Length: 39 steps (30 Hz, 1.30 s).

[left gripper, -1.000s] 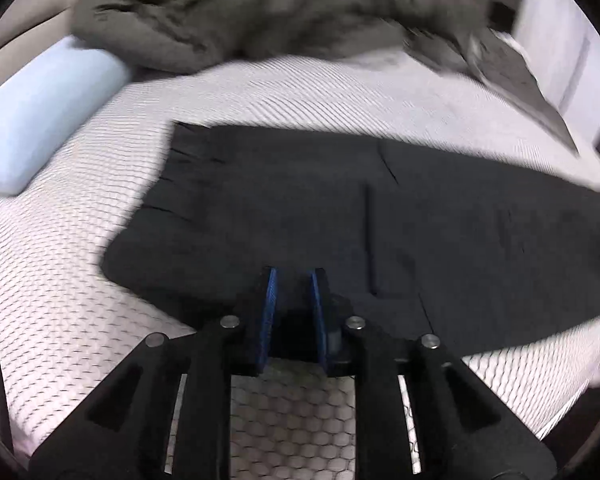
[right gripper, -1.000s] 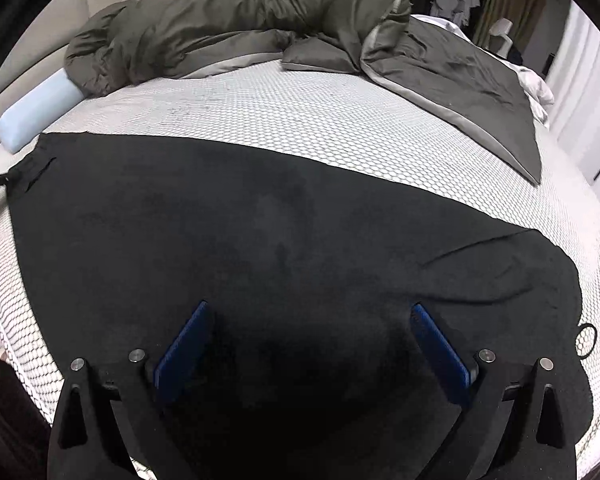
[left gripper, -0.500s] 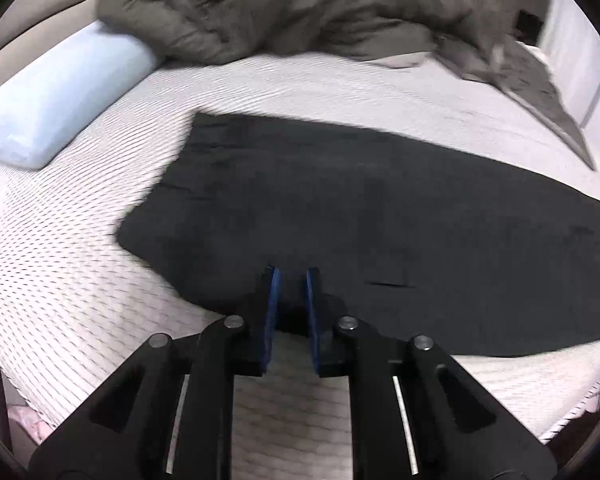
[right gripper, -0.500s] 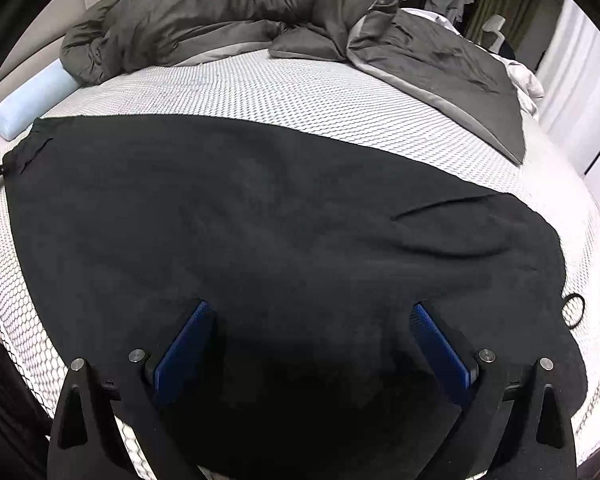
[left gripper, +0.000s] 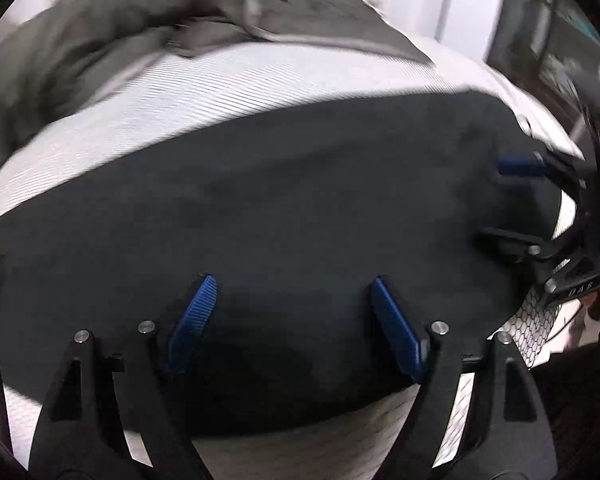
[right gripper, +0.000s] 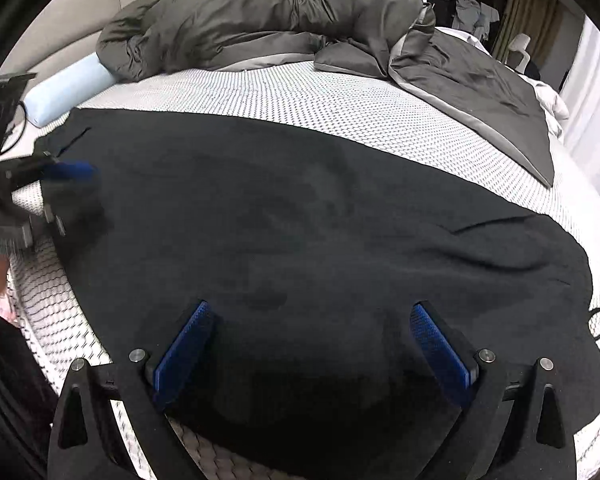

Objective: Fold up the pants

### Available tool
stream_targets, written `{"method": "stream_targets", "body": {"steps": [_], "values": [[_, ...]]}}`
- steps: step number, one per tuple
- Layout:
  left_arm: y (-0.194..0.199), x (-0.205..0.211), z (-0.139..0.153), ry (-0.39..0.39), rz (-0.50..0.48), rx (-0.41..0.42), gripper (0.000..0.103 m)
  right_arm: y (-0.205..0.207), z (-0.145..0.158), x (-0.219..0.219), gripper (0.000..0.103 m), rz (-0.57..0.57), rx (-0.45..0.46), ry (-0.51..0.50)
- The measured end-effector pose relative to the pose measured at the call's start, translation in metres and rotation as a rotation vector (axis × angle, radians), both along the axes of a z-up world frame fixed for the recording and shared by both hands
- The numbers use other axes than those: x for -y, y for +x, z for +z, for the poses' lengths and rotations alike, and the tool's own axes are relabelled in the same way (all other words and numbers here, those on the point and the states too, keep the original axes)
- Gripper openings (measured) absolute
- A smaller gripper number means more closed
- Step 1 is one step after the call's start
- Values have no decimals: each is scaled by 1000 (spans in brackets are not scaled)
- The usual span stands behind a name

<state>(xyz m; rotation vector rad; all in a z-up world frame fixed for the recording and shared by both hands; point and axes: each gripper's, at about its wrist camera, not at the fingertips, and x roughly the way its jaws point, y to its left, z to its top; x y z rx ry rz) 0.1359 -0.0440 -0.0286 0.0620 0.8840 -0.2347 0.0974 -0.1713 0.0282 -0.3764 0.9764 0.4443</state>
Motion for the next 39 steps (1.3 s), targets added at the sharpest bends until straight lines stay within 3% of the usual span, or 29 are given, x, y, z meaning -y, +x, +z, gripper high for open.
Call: {"method": "stream_targets", "body": {"steps": [3,6,8,10,11,15,17,19,20,23,26,29,30,33,35,37,39], "values": [[-5,19,-6,45,-38,23,83,-1,-12,-4,101,20,-31,-74],[-12,9,-6,-10,-14,-2,88,-8,-14,18,101,25,-61,-93],[-19,1,-3,-36,20,0,88,-10,-13,41,100,-3,-95,-57],[-23,-2,2,-52,24,22,88,-14,-5,60,101,-37,-76,-26],[-6,-13,3,-65,10,36,88,-15,5,68,101,-52,-52,18],[-1,11,6,-60,-43,45,88,1,20,65,101,-130,-3,143],[1,24,-1,-38,-73,25,88,13,16,51,98,-155,10,119],[-1,33,-10,7,-91,28,89,25,6,28,78,-139,-5,90],[-2,33,-12,17,-100,38,90,34,-1,17,75,-123,-31,72],[-4,29,-17,-16,-118,28,90,45,-24,1,73,-100,-50,-79],[-4,22,-19,-34,-115,20,92,50,-17,42,73,-206,-46,-70],[-7,22,-16,-24,-106,21,92,48,-11,101,73,-406,21,-133],[-7,22,-13,-28,-95,19,92,43,-7,116,71,-428,11,-75],[-9,29,0,-59,-90,49,92,20,10,113,72,-369,35,17],[-8,42,5,-49,-115,71,92,6,17,91,75,-261,59,54],[-9,54,5,-62,-160,77,92,-3,16,60,78,-181,92,32],[-8,66,-2,-37,-197,56,92,-6,5,34,78,-80,50,27]]}}
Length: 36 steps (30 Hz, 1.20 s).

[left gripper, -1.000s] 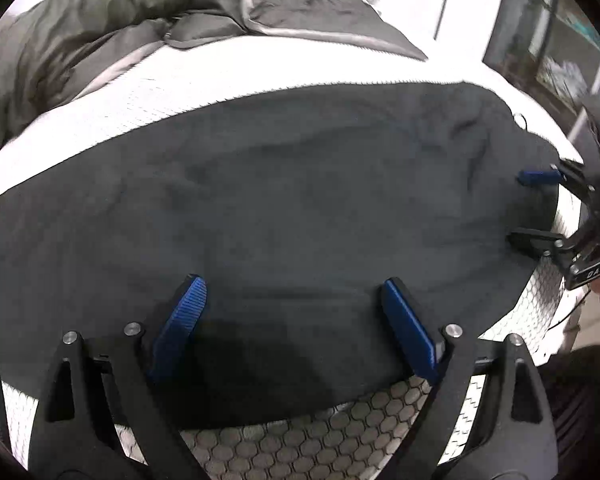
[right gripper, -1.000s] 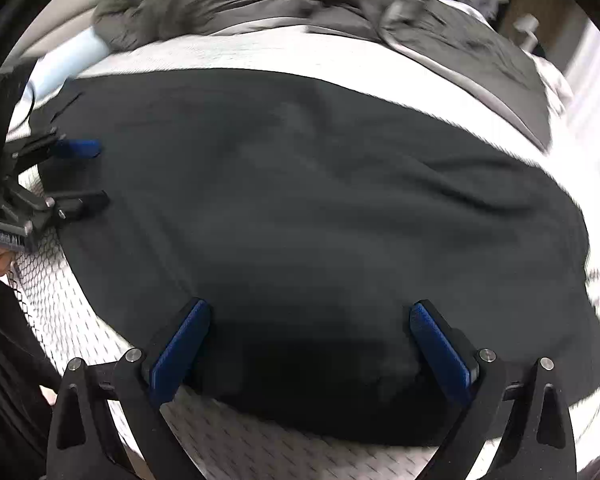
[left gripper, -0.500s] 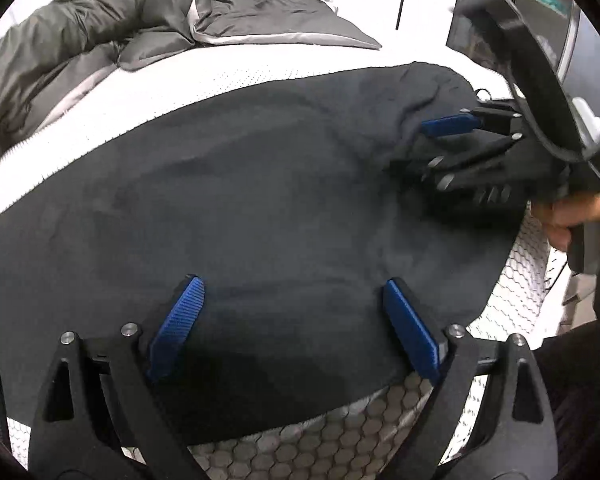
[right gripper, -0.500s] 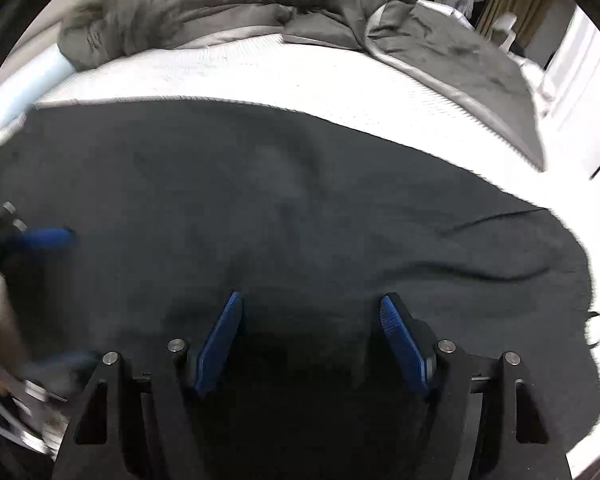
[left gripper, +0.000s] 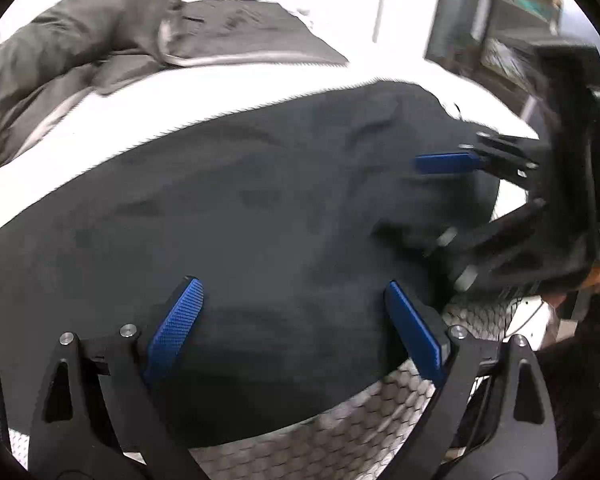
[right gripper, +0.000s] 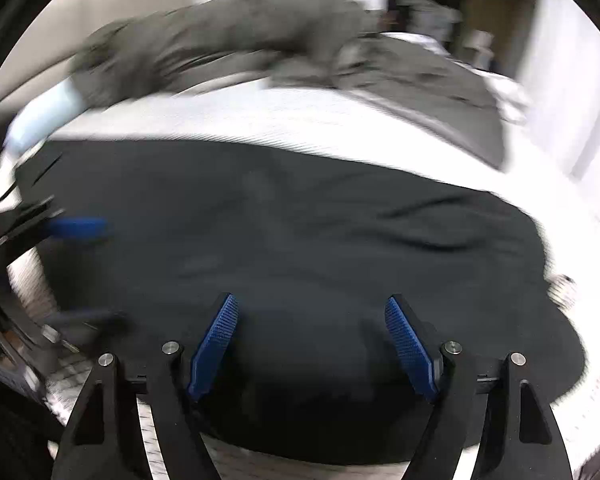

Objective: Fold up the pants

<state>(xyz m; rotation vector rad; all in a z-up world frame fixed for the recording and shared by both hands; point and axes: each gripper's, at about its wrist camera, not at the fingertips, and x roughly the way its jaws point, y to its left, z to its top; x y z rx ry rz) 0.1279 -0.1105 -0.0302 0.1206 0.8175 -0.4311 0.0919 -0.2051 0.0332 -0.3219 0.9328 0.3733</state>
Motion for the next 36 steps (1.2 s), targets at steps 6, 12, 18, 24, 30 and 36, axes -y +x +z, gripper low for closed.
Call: {"method": "stream_targets", "body": {"steps": [6,12,18,24,30,36], "values": [[-2,4,-13,34,-9,4,93,10,-16,45,79,-105,-28,-105],[-3,4,-16,36,-9,5,94,26,-16,150,80,-497,62,-173],[5,-18,14,51,23,44,93,22,11,119,80,-432,148,-123],[71,-47,11,84,121,-48,93,60,-16,33,83,-162,-27,-22],[88,-99,-7,96,249,-135,93,80,-39,59,79,-272,-29,-195],[85,-128,5,58,312,-117,93,88,-29,74,80,-427,24,-203]]}}
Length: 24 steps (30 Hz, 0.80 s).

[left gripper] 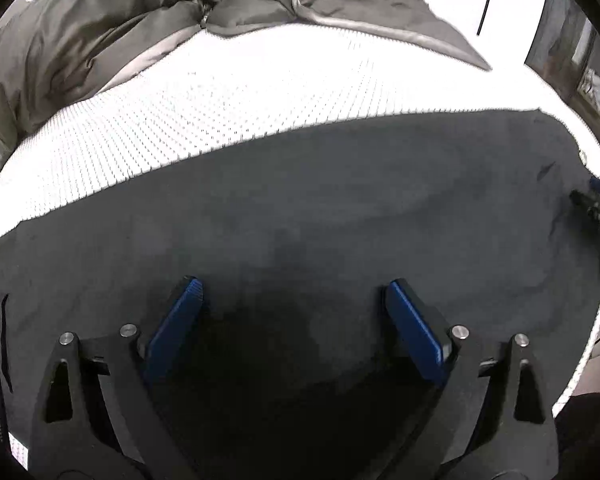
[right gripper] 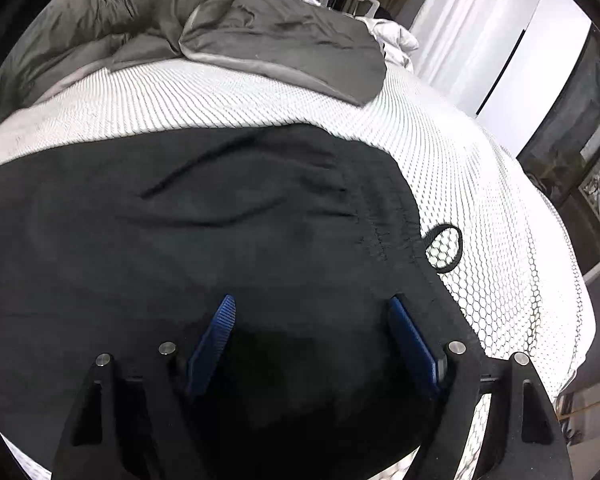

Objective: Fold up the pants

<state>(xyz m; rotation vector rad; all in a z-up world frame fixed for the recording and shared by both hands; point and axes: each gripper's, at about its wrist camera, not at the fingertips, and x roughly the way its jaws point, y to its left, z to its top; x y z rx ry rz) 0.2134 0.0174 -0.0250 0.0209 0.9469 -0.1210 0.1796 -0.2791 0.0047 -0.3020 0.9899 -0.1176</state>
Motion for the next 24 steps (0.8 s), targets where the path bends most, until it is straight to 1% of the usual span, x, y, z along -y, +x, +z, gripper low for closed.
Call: {"method": "stream_targets", "body": {"steps": [2,3,4,5,7,8,10,11,12,13,14,15,16,17,18,19,20,21,22,23,24], "values": [[7,1,10,-7,-13,33,93,-2,8,-31,80,89,6,63],[12,5,14,2,-22,38,93,-3,11,-49,81,140,4,91],[18,10,17,23,-30,40,93,4,10,-72,82,177,-2,111],[25,14,18,40,-41,37,93,11,8,-101,82,248,-26,150],[40,18,15,59,-46,32,93,25,0,-142,82,336,-79,195],[48,17,9,73,-32,12,93,31,-5,-156,82,356,-92,196],[58,13,-6,84,-2,-33,93,42,-22,-186,82,408,-148,133],[62,11,-14,78,3,-53,94,46,-34,-196,82,421,-164,41],[63,2,-19,35,0,-52,95,44,-38,-198,84,423,-157,-7],[67,-2,-19,19,3,-47,95,45,-38,-187,84,415,-151,-9],[66,-7,-18,21,19,-46,95,45,-34,-170,86,394,-151,-2],[65,-11,-17,25,31,-42,95,48,-33,-148,87,346,-151,7],[64,-15,-16,23,43,-40,95,54,-31,-124,87,272,-125,-23],[64,-21,-16,19,58,-39,95,48,-25,-100,87,211,-101,-75],[64,-25,-17,12,70,-40,95,54,-26,-68,87,89,-67,-177],[64,-29,-17,3,77,-40,95,58,-27,-42,87,-1,-48,-200],[65,-31,-17,5,81,-38,95,60,-26,-18,87,-83,-28,-176],[65,-31,-17,13,83,-35,95,59,-24,0,87,-129,-20,-114],[63,-31,-16,23,85,-31,95,56,-21,16,87,-163,-13,-16],[62,-29,-13,33,86,-22,92,55,-17,20,87,-178,-6,18],[60,-27,-9,41,81,-5,91,54,-12,19,87,-186,3,5]]}}
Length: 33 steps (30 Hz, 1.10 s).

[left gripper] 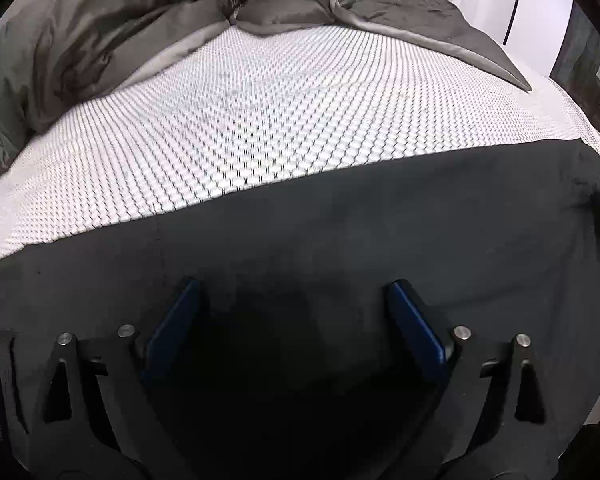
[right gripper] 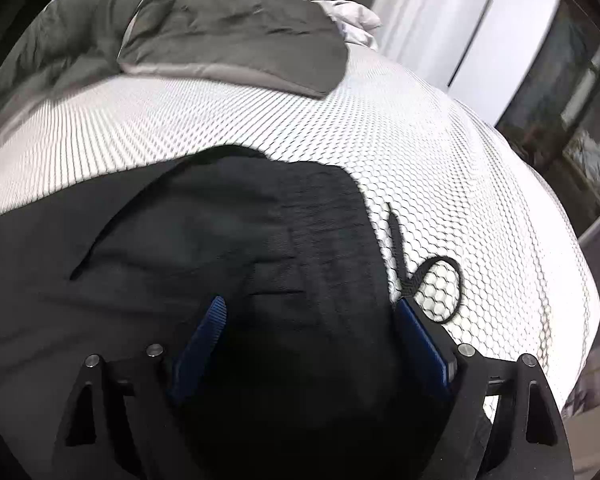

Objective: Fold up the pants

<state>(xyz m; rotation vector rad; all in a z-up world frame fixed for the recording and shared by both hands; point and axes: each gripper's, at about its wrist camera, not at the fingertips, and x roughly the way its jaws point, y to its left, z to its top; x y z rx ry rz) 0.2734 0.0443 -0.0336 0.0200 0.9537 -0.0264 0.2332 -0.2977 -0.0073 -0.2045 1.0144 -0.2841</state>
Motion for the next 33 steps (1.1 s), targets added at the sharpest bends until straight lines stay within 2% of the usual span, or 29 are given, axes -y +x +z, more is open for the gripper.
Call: {"method": "stream_targets", "body": {"steps": [4,6,8,9,11,12,14,15,16,20,21,22,24,26,28,30,33], "values": [[-3,8,15,-11,-27,56,91,-2,30,-27,87,83,55,-62],[3,10,13,-8,-33,52,91,4,37,-68,87,197,79,27],[9,15,7,-11,-27,23,91,17,31,-112,87,315,39,109],[11,15,2,-2,-22,3,91,28,21,-138,87,380,7,114],[15,13,-4,3,-23,-12,91,49,2,-170,87,459,-37,84],[17,10,-6,-25,-22,-19,91,58,-8,-183,87,480,-61,77],[18,2,-10,-58,-12,-20,91,59,-22,-187,87,502,-112,36],[16,0,-11,-64,-9,-18,91,65,-25,-176,87,488,-113,40],[15,-2,-12,-68,-8,-18,91,50,-27,-163,87,458,-111,40],[13,-2,-14,-60,-9,-15,91,68,-14,-67,86,158,-63,-208],[10,-1,-14,-59,-9,-11,91,71,-14,-44,86,93,-63,-232],[10,-2,-14,-57,-9,-10,91,77,-16,-35,86,67,-72,-215],[9,-3,-11,-54,-1,-3,91,80,-16,-12,86,38,-98,-44],[1,-2,-2,-40,18,14,87,66,2,-18,86,45,-39,-54],[-14,3,15,-67,3,49,87,38,27,-28,87,70,16,-50],[-37,19,32,-119,-42,101,88,7,49,-35,91,87,86,51],[-66,54,37,-155,-142,117,92,-35,51,-63,91,166,68,169]]}}
